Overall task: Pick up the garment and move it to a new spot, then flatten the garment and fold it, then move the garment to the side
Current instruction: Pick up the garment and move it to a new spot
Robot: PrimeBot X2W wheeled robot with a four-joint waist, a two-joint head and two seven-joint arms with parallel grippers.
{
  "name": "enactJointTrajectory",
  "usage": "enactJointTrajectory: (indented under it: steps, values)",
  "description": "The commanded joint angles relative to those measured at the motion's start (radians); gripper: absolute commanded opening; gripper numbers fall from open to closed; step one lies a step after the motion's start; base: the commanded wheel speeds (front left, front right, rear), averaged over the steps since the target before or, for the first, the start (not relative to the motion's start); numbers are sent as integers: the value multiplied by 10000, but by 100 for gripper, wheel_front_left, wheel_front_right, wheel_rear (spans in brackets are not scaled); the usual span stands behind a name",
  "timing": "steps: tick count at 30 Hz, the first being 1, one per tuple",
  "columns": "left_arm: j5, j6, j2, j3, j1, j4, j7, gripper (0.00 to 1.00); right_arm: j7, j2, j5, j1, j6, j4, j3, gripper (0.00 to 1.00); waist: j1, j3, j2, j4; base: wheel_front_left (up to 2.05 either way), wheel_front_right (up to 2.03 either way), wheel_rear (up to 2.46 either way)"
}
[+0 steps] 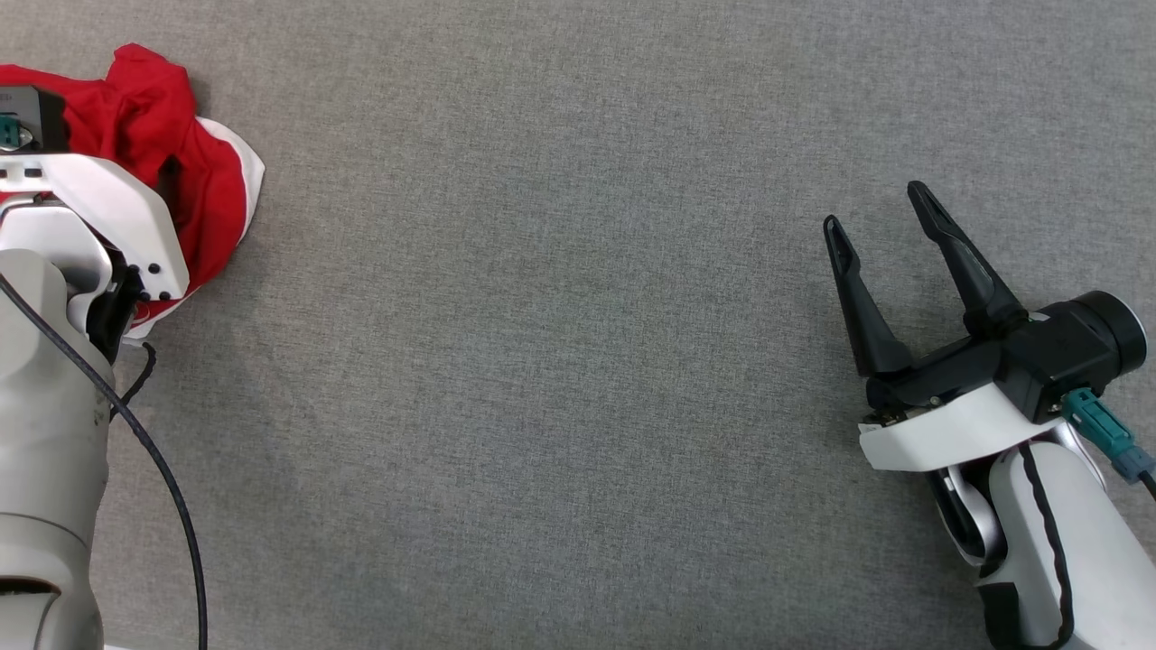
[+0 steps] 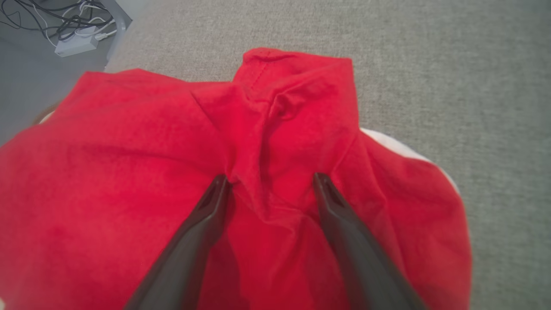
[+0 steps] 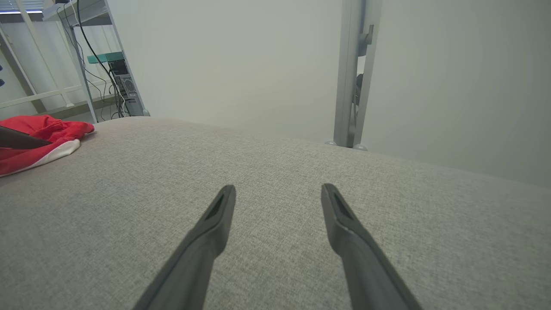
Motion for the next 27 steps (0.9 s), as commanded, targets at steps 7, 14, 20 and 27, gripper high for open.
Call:
enactJointTrajectory:
  steps: [7,14,20,27]
  values:
    - [-138,180,30,-38,-227,413,-446,0,-2,44,-81,121,2,114,-109,100,0,-110,0,47,0,0,0]
    - [-256,268,-74,-13,-283,62,-2479,0,-2,137,2,54,2,280,-138,100,0,-532,0,105,0,0,0]
    - [-298,232,-167,-40,-242,-434,-3679,0,-2,328,88,189,2,382,-260,100,0,-1101,0,6,0,0,0]
    - [-94,249,-747,-25,815,-3527,-3873,0,-2,608,220,602,2,447,-795,100,0,-2212,0,-228,0,0,0]
